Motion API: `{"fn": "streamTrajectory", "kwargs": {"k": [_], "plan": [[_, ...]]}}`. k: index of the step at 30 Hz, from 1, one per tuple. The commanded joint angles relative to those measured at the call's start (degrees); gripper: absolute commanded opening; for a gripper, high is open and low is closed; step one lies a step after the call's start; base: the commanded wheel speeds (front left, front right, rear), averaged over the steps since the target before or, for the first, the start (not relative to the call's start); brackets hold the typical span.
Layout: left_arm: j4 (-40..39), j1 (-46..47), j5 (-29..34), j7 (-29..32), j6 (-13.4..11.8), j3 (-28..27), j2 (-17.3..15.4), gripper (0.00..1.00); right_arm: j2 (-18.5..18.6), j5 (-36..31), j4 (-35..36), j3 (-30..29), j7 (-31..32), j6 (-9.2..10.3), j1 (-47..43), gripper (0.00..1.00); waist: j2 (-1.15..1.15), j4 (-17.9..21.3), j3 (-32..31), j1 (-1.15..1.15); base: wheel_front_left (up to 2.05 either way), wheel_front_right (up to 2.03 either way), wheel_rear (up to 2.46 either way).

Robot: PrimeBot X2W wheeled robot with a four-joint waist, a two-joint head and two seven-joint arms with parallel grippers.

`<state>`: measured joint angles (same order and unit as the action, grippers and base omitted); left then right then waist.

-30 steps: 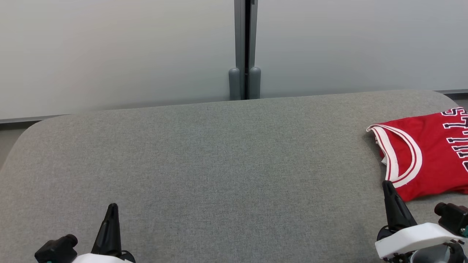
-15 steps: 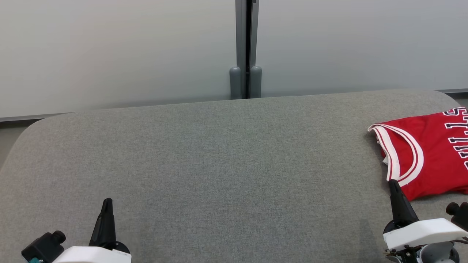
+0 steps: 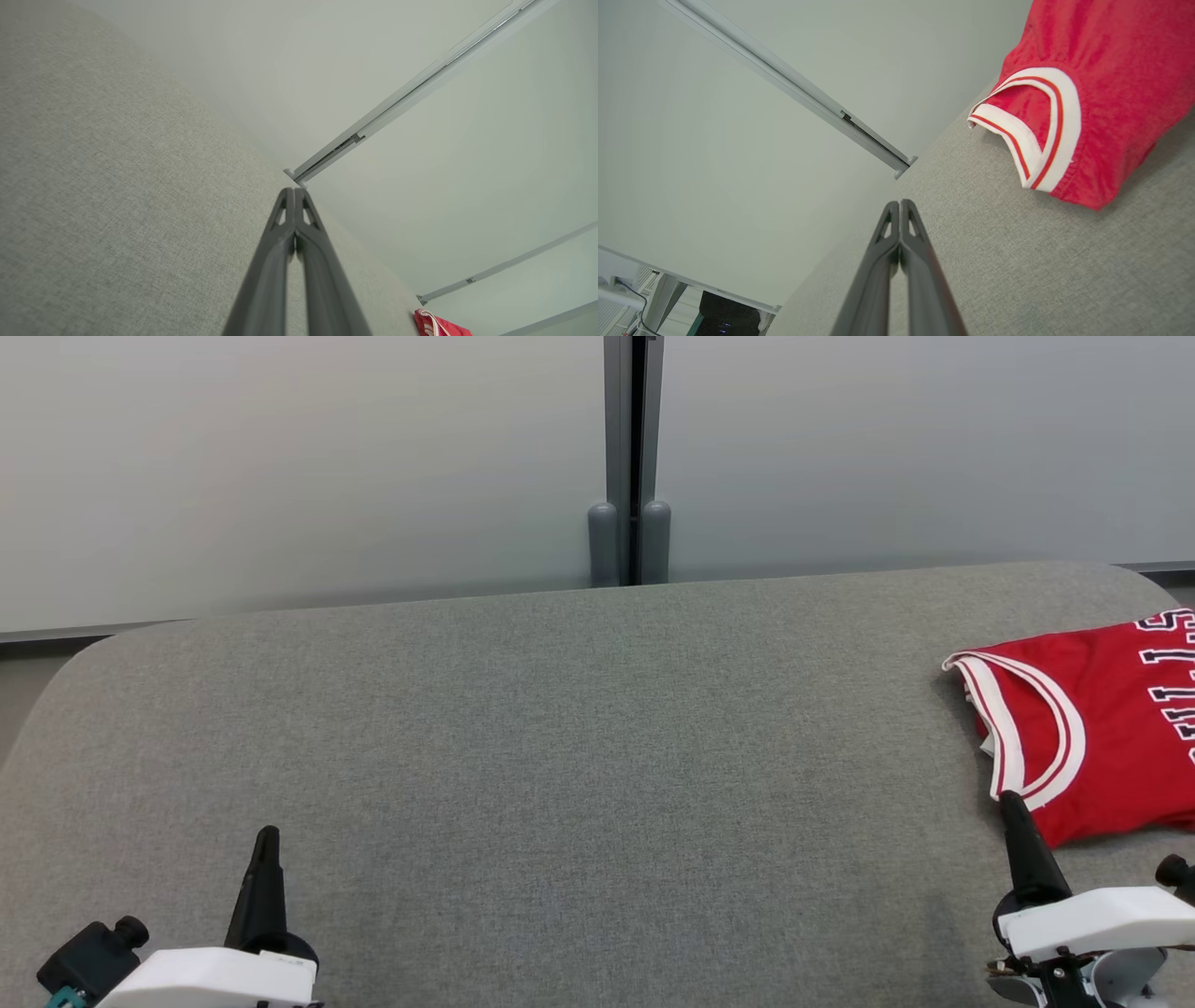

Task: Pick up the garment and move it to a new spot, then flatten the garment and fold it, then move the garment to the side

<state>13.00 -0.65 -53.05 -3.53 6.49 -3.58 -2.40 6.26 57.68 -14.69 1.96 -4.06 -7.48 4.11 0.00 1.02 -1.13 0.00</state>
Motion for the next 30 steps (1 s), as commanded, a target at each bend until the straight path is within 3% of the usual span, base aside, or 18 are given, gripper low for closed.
{"fn": "streamTrajectory", "kwargs": {"k": [1,30], "plan": [[-0.5,1.7,-1.6,0.3,0.2,-0.4,-0.4,0.0,0.2,1.6,0.8,-0.7,0.4,-0.02,1.2,0.0,0.0,0.0,0.0,0.0,0.0,0.0,0.0],[0.2,4.3,-19.0,4.9,0.7,-1.7,-0.5,0.0,-1.3,17.0,0.8,-4.2,5.1,-0.02,1.8,0.0,0.0,-0.4,0.5,0.0,0.0,0.0,0.0]]}}
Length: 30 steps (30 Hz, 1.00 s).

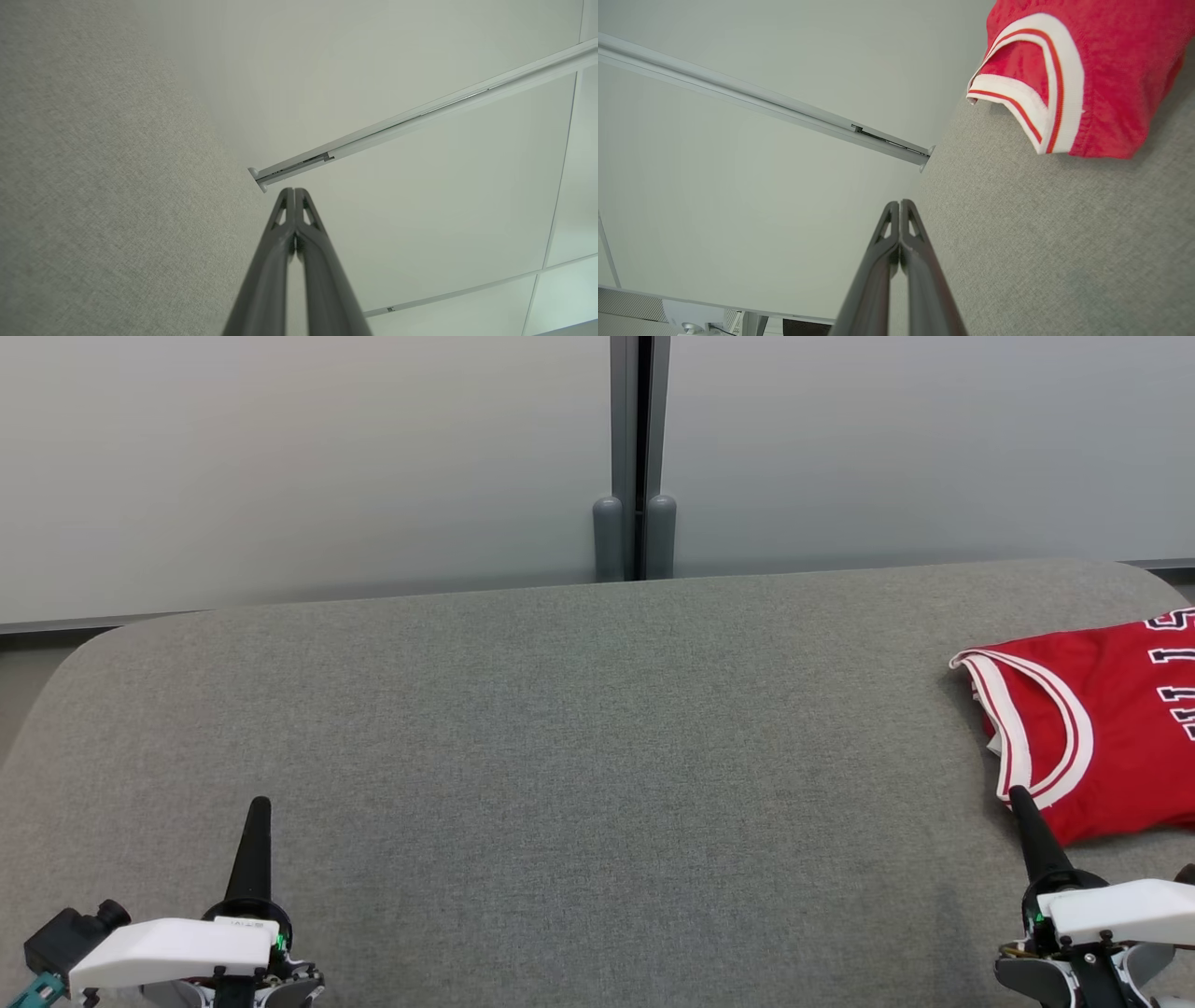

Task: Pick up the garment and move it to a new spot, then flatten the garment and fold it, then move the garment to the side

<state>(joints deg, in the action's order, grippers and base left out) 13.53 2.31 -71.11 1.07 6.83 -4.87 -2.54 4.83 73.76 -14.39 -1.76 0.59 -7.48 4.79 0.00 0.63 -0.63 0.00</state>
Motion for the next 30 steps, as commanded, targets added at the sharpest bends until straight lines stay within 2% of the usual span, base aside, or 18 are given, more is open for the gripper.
{"fn": "streamTrajectory", "kwargs": {"k": [1,30], "plan": [[-0.3,1.4,-1.5,0.4,0.4,-0.4,-0.4,0.0,0.1,1.4,0.5,-0.6,0.5,-0.02,1.2,0.0,0.0,0.0,0.0,0.0,0.0,0.0,0.0],[0.3,3.5,-14.4,3.8,0.7,-1.3,-0.4,0.0,-1.1,12.9,0.5,-3.3,4.1,-0.02,1.5,0.0,0.0,-0.4,0.5,0.0,0.0,0.0,0.0]]}}
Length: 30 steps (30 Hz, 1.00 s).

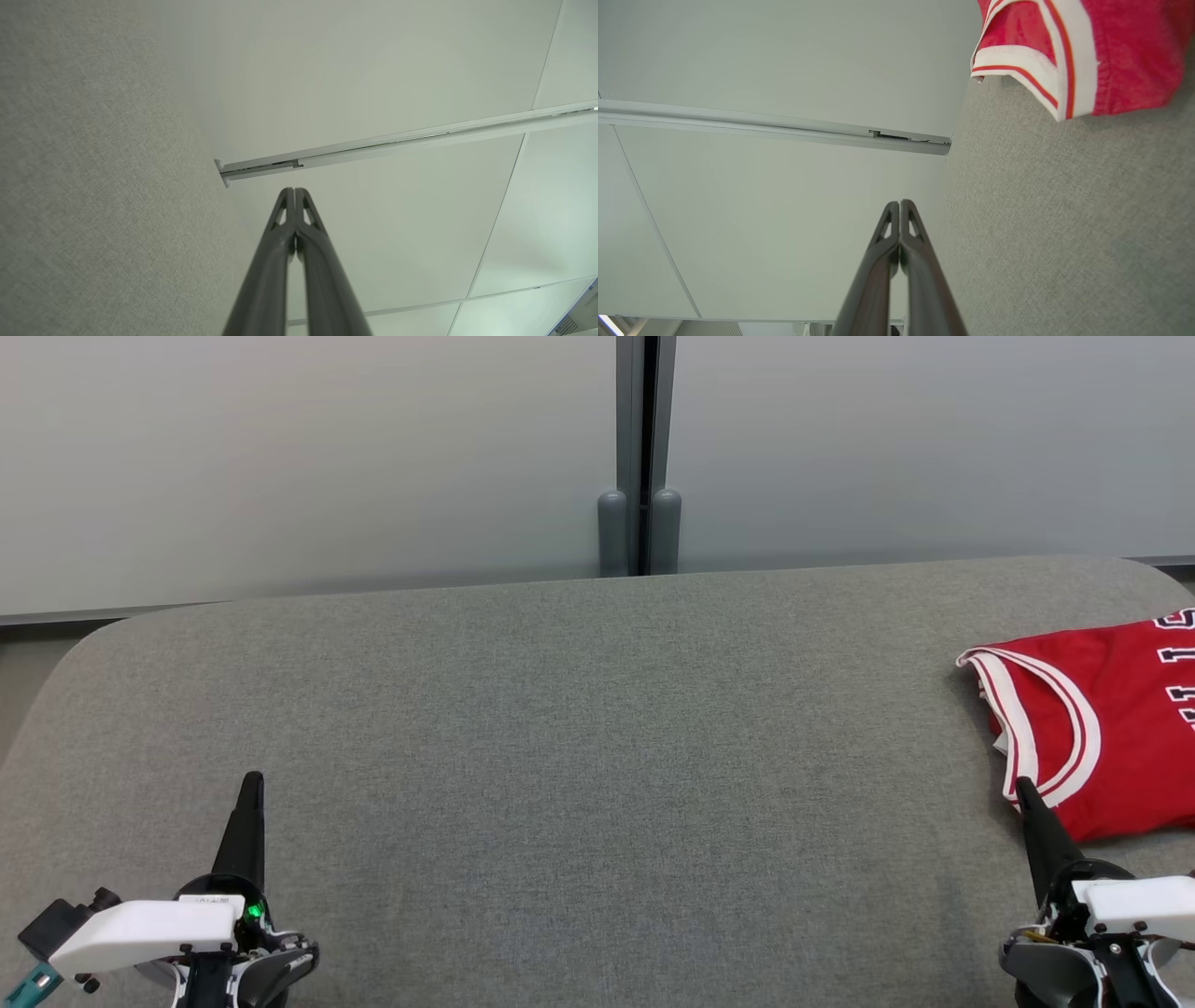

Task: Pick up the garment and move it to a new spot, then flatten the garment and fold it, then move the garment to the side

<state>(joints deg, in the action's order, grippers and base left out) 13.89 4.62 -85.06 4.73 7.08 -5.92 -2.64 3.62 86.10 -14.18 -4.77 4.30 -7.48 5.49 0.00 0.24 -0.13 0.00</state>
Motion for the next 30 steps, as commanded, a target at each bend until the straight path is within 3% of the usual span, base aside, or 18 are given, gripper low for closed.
{"fn": "streamTrajectory", "kwargs": {"k": [1,17,30], "plan": [[-0.1,1.1,-0.9,0.2,0.5,-0.3,-0.4,0.0,0.1,0.9,0.3,-0.3,0.5,-0.02,0.8,0.0,0.0,0.0,0.0,0.0,0.0,0.0,0.0],[0.2,2.1,-7.5,2.0,0.6,-0.8,-0.4,0.0,-0.6,6.8,0.3,-1.7,2.3,-0.02,0.9,0.0,0.0,-0.2,0.3,0.0,0.0,0.0,0.0],[0.2,2.0,-7.4,2.0,0.6,-0.8,-0.4,0.0,-0.5,6.5,0.2,-1.7,2.3,-0.02,0.9,0.0,0.0,-0.2,0.3,0.0,0.0,0.0,0.0]]}}
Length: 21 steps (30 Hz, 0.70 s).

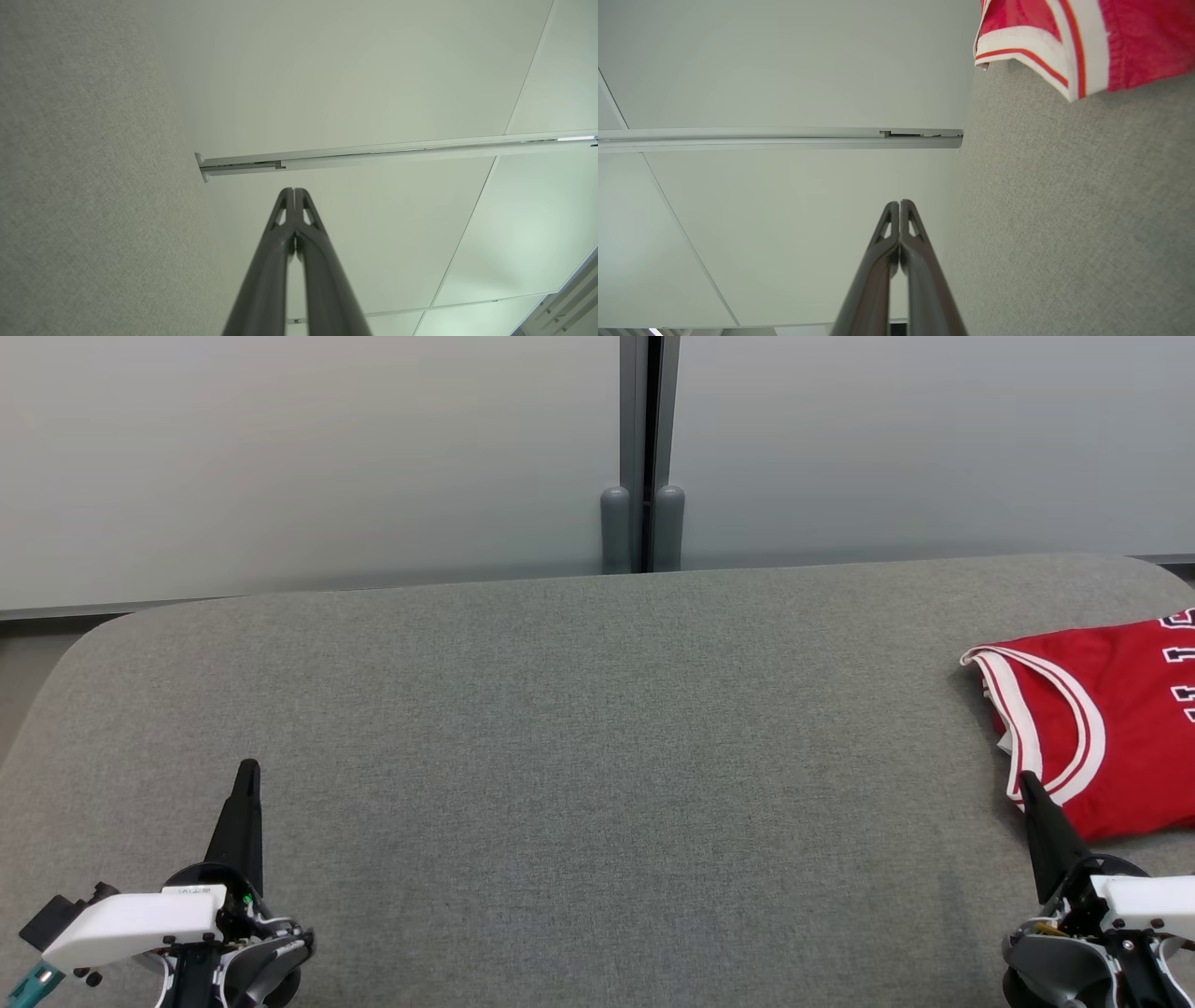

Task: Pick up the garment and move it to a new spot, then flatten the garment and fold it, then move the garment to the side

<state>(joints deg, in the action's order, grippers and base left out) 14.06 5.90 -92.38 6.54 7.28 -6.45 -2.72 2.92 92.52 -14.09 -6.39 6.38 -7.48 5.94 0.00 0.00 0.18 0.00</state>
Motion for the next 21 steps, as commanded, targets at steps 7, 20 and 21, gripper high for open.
{"fn": "streamTrajectory", "kwargs": {"k": [7,20,21], "plan": [[0.1,0.7,-0.1,0.2,0.4,-0.2,-0.3,0.0,0.1,0.1,0.1,-0.1,0.2,-0.02,0.5,0.0,0.0,0.0,0.0,0.0,0.0,0.0,0.0],[0.1,0.7,-0.1,0.2,0.4,-0.2,-0.3,0.0,0.1,0.0,0.1,-0.2,0.2,-0.02,0.5,0.0,0.0,0.0,0.0,0.0,0.0,0.0,0.0],[0.1,0.7,-0.1,0.2,0.4,-0.2,-0.3,0.0,0.1,0.0,0.1,-0.2,0.2,-0.02,0.5,0.0,0.0,0.0,0.0,0.0,0.0,0.0,0.0]]}}
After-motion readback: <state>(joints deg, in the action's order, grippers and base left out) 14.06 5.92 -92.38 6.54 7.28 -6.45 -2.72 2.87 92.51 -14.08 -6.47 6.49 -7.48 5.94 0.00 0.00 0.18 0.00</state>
